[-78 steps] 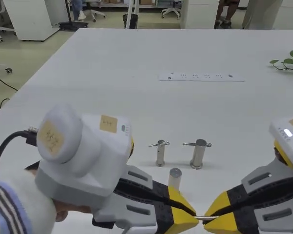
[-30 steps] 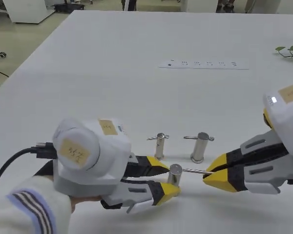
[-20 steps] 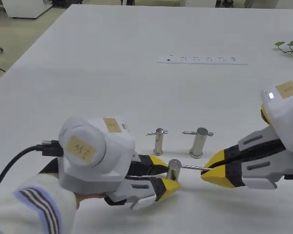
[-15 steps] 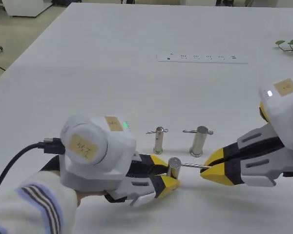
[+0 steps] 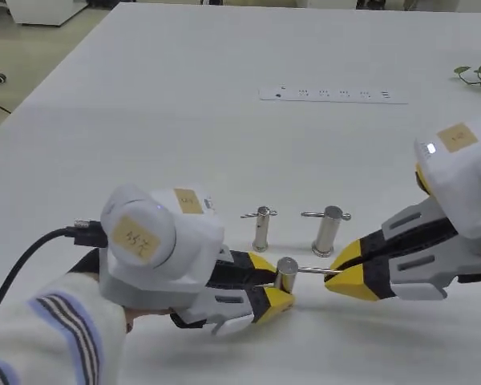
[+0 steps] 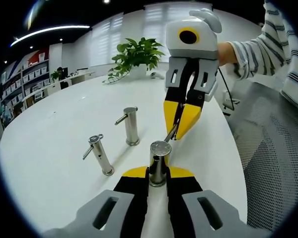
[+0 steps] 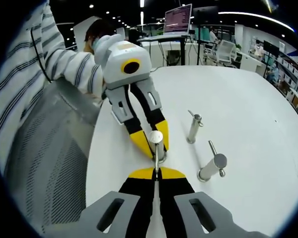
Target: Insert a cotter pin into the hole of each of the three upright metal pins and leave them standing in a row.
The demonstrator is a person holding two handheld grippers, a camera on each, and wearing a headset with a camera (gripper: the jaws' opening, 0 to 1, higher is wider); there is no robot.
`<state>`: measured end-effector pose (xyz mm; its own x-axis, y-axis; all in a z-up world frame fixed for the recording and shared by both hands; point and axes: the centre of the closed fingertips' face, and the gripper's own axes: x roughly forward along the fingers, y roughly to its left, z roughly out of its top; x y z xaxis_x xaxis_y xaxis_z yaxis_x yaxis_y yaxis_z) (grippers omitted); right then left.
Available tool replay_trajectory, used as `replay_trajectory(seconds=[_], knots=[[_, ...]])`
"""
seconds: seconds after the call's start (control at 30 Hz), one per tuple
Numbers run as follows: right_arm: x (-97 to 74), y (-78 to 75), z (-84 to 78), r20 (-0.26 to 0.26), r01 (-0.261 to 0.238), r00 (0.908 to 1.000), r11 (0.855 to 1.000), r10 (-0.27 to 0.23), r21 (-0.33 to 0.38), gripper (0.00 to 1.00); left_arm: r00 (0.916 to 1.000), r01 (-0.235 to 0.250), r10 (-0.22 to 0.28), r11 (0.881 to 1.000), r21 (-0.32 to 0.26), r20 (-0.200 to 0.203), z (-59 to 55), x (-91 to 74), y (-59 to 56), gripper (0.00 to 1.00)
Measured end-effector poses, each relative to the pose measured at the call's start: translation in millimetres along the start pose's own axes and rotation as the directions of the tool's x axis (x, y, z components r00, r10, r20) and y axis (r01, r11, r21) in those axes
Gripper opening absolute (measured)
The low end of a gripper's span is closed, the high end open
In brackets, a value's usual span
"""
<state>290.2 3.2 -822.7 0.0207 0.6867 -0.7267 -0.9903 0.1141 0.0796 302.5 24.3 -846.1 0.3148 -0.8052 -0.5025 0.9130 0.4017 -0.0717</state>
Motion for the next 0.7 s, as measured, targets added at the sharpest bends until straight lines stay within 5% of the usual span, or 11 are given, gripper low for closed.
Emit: replay_trajectory(seconds=[0.3,0.6,0.7], knots=[[8.5,-1.8,0.1,-0.027,-0.012,0.9996,1.000,0.012,-0.019,0.04,1.0000,0.007,-0.007,1.000,-0.007,0.003,0.0,-0.5,0.3,0.12],[22.3,-3.1,10.9,0.021,-0.015,0.9997,1.000,0.015,-0.003,0.05,0.9997,0.011,-0.009,0.998,-0.059,0.022,-0.8,-0.6,0.7,0.12],[22.1,-5.5,8.8,0.024,0.002,0.9997,1.000,-0.002,-0.016,0.14,0.9995,0.006,-0.004,0.997,-0.083,0.033,-1.0,-0.5,1.2,0.12]])
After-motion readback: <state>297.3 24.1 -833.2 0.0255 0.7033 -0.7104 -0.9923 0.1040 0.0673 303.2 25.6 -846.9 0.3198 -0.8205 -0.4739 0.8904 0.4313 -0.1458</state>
